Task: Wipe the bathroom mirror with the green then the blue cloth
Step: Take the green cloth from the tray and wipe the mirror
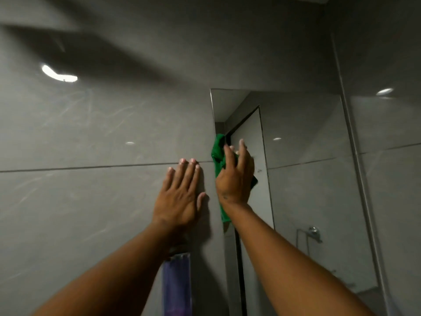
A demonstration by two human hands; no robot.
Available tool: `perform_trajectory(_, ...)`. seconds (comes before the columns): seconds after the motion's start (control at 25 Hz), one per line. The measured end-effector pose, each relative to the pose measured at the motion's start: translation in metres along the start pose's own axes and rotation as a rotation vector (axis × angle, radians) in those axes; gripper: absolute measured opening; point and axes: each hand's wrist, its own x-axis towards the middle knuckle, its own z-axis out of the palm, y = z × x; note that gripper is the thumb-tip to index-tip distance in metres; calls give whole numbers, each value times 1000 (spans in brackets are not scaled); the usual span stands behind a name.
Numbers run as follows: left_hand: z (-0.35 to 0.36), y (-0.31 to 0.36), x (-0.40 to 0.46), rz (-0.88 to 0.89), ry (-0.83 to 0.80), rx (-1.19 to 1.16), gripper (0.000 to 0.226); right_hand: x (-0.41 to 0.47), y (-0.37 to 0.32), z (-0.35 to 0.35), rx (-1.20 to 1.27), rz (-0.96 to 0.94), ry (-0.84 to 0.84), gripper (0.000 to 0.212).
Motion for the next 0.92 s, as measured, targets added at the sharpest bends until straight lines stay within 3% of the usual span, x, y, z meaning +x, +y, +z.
perform_trajectory(0.12,9,-1,0,20,77,59,71,6,21,-2,-48,-131,23,46)
perform_trajectory(0.28,8,-5,-1,5,47,89,74,30,73,-28,-9,261,101,45)
perform_trajectory(0.44,8,-4,-3,7,66,106,75,28,146,-59,-39,467,223,37)
perform_trajectory(0.56,10,-3,-3,7,94,91,75,20,158,-64,-33,535,217,38)
perform_trajectory(0.76,9,-1,-2,7,89,78,74,-15,89,-39,17,333,190,38)
perform_trajectory(0.92,6,-3,-4,14,95,57,74,-74,27,-20,31,25,0,37)
